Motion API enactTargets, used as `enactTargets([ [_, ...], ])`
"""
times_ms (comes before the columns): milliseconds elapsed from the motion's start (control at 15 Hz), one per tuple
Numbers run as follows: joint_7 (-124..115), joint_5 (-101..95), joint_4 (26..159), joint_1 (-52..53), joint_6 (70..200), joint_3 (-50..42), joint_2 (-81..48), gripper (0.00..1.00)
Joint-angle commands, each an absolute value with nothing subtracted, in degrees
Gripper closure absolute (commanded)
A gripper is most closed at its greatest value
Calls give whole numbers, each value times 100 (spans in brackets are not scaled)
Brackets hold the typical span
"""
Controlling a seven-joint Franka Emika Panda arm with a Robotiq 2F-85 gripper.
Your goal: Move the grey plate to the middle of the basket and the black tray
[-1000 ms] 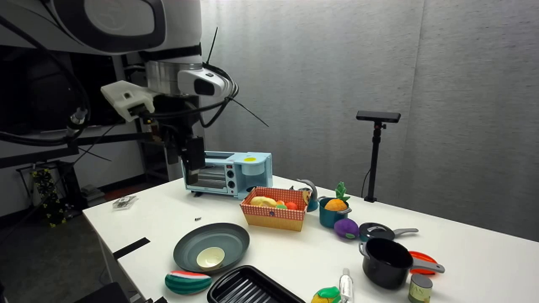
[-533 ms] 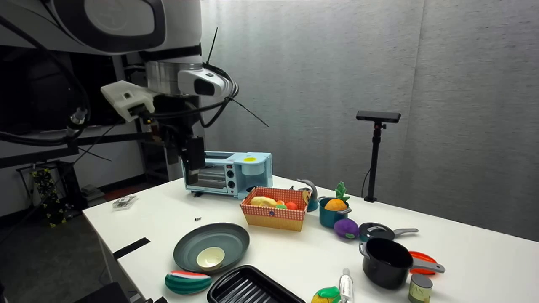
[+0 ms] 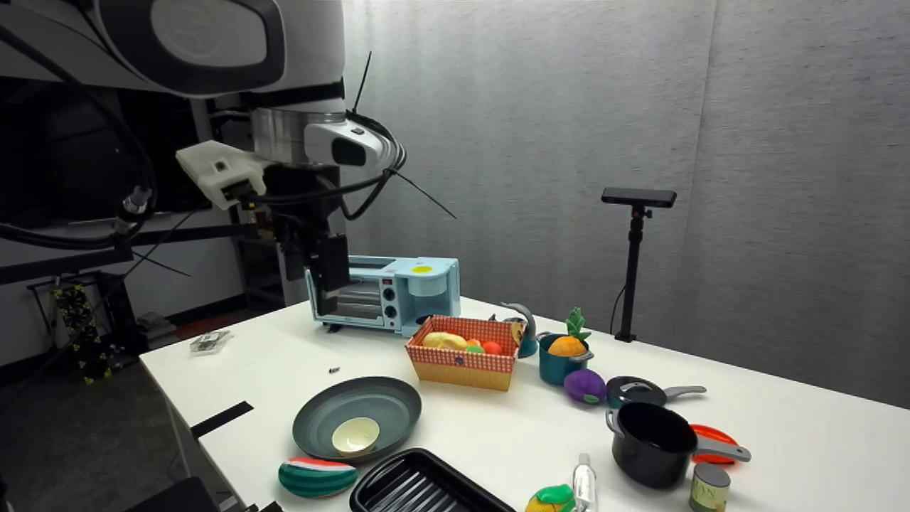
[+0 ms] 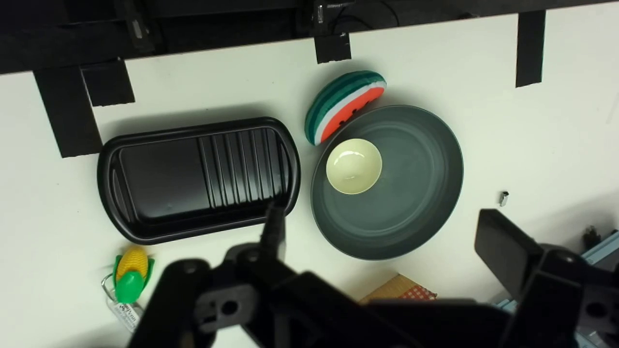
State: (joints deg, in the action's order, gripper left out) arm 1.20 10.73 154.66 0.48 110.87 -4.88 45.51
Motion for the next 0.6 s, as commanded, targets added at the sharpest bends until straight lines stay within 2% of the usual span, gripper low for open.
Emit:
enactTargets([
  [0,112,1154,15443,4,11378,-407,4411,0],
  [533,268,1077,15764,114,12818,-269,4033,0],
])
